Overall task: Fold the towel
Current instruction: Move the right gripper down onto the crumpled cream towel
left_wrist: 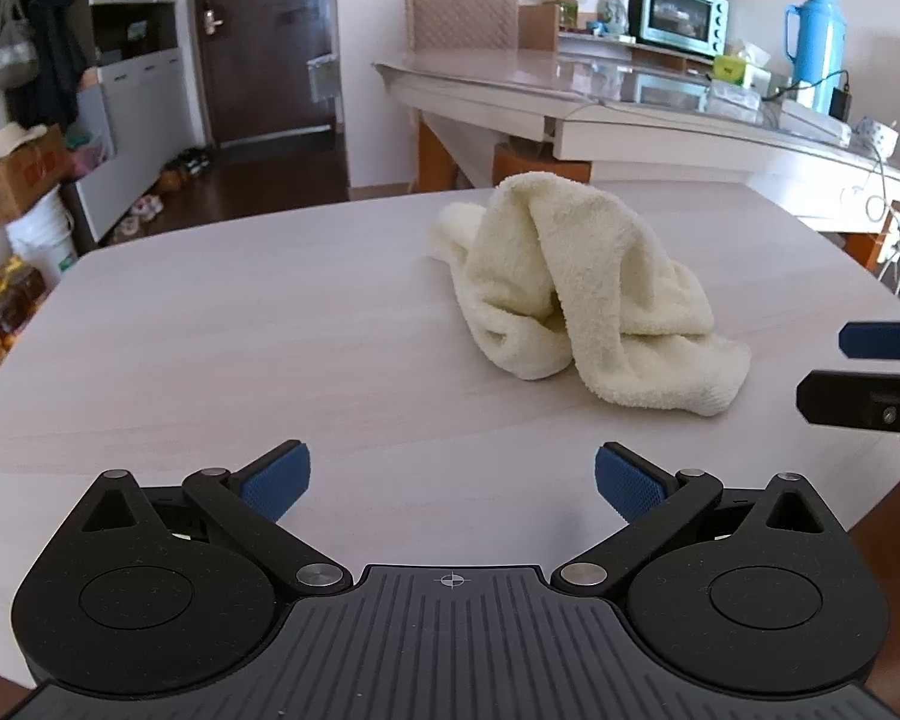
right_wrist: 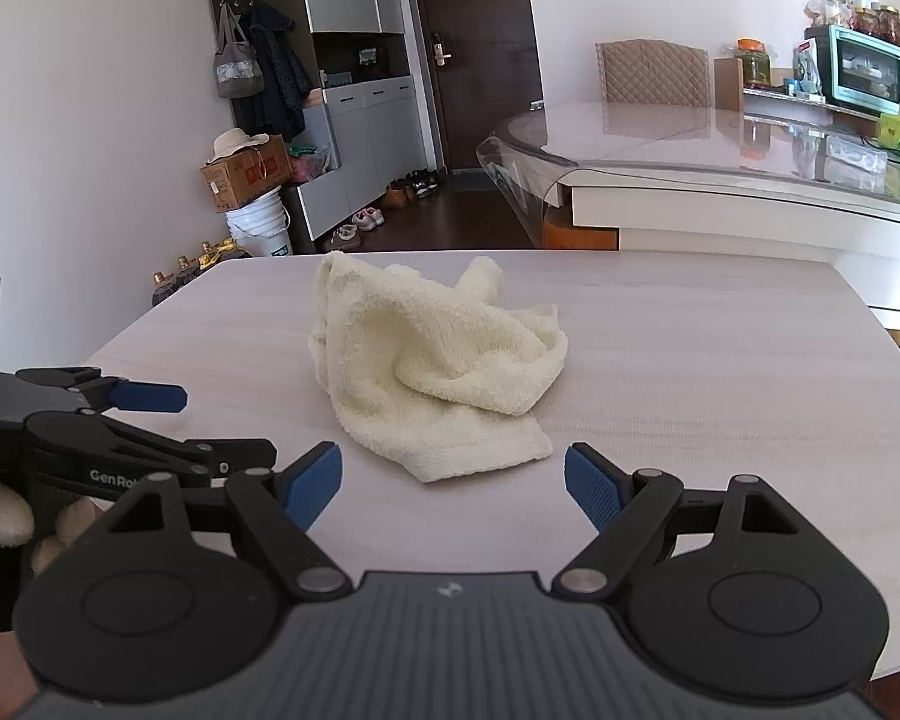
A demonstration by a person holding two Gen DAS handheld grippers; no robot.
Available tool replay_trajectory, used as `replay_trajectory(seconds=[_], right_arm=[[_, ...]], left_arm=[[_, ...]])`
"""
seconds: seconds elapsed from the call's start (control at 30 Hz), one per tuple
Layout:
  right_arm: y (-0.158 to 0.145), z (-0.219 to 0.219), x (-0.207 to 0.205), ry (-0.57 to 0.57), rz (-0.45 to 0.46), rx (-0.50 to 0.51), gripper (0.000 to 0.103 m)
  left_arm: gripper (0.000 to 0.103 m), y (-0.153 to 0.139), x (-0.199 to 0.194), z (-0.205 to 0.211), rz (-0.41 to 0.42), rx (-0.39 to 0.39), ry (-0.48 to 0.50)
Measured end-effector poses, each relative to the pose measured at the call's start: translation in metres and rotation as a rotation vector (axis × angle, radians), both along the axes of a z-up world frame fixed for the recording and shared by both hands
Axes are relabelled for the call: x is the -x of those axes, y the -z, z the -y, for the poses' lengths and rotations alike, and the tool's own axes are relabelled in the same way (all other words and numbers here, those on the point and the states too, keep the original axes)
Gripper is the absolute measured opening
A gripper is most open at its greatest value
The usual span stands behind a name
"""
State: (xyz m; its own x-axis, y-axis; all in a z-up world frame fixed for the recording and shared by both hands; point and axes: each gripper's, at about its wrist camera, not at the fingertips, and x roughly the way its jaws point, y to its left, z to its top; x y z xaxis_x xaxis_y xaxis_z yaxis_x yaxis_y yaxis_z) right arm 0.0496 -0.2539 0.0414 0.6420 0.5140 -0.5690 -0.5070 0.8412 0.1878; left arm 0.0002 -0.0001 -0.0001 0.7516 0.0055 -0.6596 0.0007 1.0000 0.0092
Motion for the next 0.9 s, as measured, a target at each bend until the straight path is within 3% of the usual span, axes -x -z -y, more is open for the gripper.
replay_trajectory(seconds=[0.4,0.9], right_arm=[[-0.013,-0.009,-0.009,-0.018,0.019,0.013,0.083],[-0.015,-0.029,-0.070,-0.015,-0.013,0.054,0.080]], left_arm=[[0.103,-0.004,-0.010,-0.001,0.002,-0.039,0.015],[0.103,-0.010,-0.029,-0.024,0.013,-0.065,0.003]])
